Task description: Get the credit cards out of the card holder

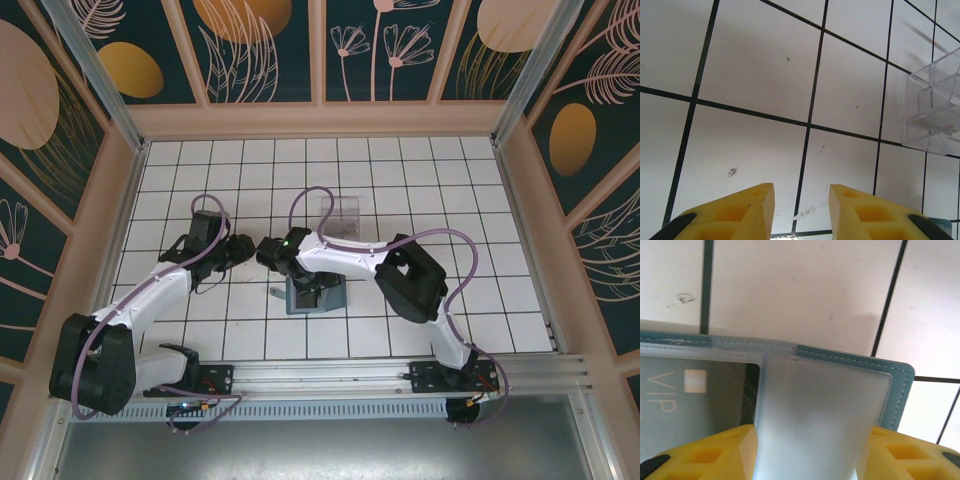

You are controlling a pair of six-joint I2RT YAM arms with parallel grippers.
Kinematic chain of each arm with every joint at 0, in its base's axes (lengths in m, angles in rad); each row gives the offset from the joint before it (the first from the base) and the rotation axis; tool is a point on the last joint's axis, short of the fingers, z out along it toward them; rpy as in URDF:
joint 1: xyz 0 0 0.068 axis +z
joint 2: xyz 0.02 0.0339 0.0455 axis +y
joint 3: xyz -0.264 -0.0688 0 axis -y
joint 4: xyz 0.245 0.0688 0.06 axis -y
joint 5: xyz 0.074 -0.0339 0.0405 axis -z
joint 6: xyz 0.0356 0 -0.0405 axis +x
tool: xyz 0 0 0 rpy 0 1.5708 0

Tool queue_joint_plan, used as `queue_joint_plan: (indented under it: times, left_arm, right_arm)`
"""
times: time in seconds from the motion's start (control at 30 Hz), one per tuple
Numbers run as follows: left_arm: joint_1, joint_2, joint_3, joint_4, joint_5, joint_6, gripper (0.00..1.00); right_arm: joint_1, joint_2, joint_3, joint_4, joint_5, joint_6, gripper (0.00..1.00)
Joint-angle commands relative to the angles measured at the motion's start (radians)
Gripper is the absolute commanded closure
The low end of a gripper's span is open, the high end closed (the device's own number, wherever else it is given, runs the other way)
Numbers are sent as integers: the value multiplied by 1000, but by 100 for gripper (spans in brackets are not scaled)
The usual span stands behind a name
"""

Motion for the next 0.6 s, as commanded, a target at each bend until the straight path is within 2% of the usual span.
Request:
queue_joint_plan:
  times: [0.0,0.33,0.57]
  left_arm:
    - [4,4,34,-16,15,18,64]
    - [5,12,53,-27,29,28,64]
    - [5,34,67,-22,59,27,64]
  right_arm:
    - [13,0,13,-77,73,56,46]
    - [10,-47,-45,-106,113,91,44]
    - [-2,-98,-140,-58,112,111,43]
